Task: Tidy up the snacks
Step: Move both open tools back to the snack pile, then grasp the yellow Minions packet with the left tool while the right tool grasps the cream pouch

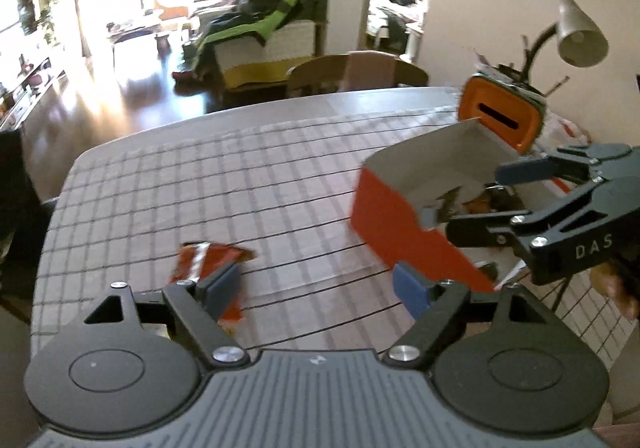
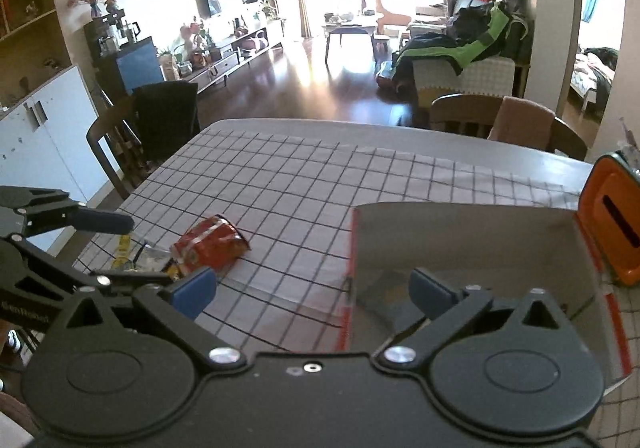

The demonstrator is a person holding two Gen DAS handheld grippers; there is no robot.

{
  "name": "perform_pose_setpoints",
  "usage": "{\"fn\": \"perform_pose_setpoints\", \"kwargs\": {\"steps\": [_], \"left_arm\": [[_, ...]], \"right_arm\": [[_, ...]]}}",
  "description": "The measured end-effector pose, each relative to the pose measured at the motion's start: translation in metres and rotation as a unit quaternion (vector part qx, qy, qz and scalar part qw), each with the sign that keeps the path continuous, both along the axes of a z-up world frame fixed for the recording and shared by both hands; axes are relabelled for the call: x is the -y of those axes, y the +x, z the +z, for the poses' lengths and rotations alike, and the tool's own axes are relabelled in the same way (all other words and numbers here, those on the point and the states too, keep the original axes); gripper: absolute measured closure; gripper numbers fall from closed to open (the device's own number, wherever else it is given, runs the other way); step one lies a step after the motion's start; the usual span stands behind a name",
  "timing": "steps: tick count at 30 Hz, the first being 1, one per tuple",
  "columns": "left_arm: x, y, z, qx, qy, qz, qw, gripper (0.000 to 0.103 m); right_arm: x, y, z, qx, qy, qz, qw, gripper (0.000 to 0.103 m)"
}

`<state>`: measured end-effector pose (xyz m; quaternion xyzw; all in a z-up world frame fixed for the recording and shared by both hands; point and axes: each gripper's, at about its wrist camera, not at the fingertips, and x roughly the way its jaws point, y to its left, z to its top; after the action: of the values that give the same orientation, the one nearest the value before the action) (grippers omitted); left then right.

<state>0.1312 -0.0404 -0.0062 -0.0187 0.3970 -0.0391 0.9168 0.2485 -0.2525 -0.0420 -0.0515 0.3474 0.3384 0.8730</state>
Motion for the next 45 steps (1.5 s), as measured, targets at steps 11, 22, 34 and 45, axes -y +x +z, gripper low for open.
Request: {"fn": "perform_pose_setpoints", "kwargs": {"steps": [11,22,34,45], "left_arm": [[-0.078,-0.025,-0.022,-0.015,0.025,0.065,0.9975,0.019],[-0.134,-0.039,-0.063,-0.060,0.019,0.117,0.9911,0.019],[-0.189,-0.031,-0.108,-0.137,-0.036,0.182,0.9730,0.019],[-0.204,0.001,-0.118,-0.174,-0.081,0.231,0.9538,0.019]], "right_arm": [[-0.059,-0.027,-0.021,-0.005,-0.007,-0.003,1.000,0.000],[-0.119,-0.045,-0.049,-0.011,-0.037,0.023,0.999,0.000],[-0.191,-0.064,-0.086,-0.035,-0.088,0.112,0.989,0.005],[-0.245,-0.063,-0.102,-0.065,-0.126,0.156,0.978,0.016]]}}
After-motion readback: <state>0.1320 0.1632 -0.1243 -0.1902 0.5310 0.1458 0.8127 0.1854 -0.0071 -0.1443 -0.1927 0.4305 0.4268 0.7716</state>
